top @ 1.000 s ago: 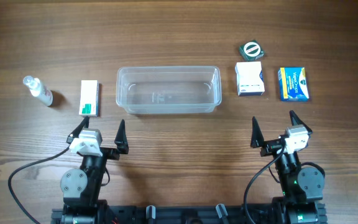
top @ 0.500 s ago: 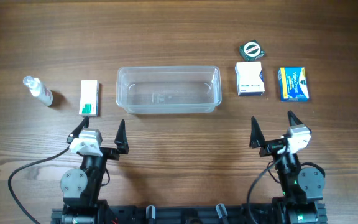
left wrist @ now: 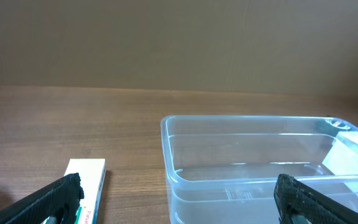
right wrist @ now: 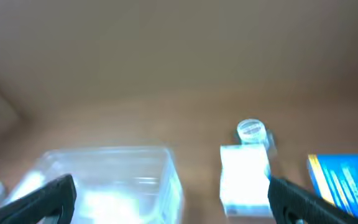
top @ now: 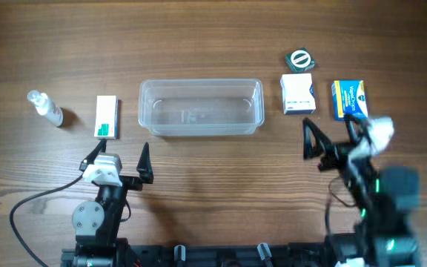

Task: Pack container
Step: 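Reach the right gripper to the white Beiersdorf box and grasp it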

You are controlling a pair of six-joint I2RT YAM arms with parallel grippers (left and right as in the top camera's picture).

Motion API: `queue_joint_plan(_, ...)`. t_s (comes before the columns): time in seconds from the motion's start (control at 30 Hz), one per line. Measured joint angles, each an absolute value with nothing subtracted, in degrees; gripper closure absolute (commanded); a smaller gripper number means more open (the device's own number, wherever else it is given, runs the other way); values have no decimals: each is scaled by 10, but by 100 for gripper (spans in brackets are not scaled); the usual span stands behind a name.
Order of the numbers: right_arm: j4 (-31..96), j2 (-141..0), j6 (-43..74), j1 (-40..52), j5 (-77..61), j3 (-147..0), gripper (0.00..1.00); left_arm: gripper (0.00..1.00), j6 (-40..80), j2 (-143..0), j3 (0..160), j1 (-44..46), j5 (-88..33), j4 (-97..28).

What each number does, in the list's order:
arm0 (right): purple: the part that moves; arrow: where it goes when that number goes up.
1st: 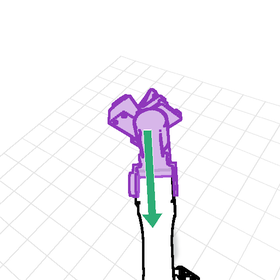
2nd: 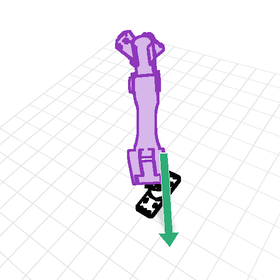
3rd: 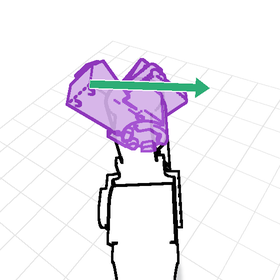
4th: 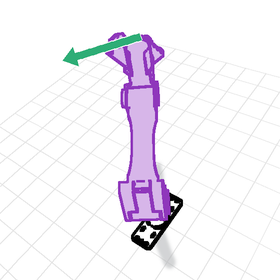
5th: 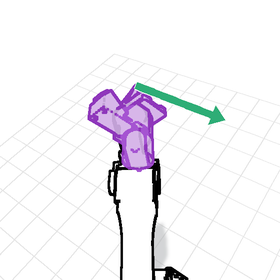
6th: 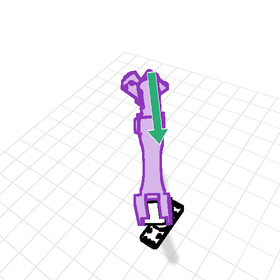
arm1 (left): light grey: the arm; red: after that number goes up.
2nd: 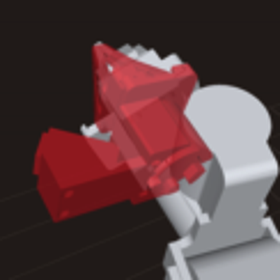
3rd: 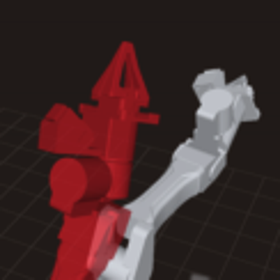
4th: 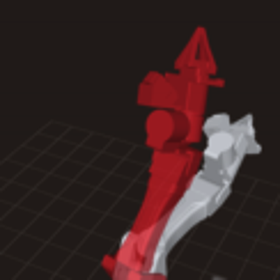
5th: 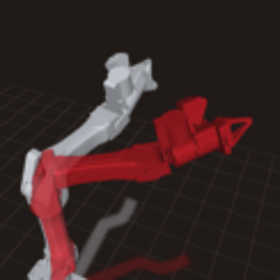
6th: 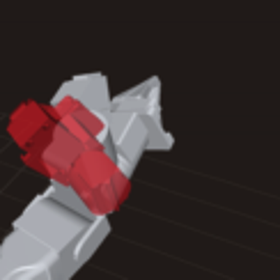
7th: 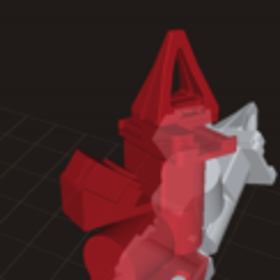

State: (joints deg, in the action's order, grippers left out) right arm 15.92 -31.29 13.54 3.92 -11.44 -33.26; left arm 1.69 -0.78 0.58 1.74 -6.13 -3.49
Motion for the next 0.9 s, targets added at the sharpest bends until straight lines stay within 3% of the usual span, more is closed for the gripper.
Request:
queue_joint_plan(0.17, 497, -689, 56, 39, -104, -719, 0, 0, 16, -8, 6, 17, -61, -34)
queue_joint_plan(0.23, 557, -786, 39, 39, -103, -815, 0, 0, 16, -8, 6, 17, -61, -35)
queue_joint_plan(0.53, 506, -987, -59, 39, -31, -848, 0, 0, 16, -8, 6, 17, -61, -35)
queue_joint_plan(0.9, 472, -1167, -37, 39, 6, -849, 0, 0, 16, -8, 6, 17, -61, -35)
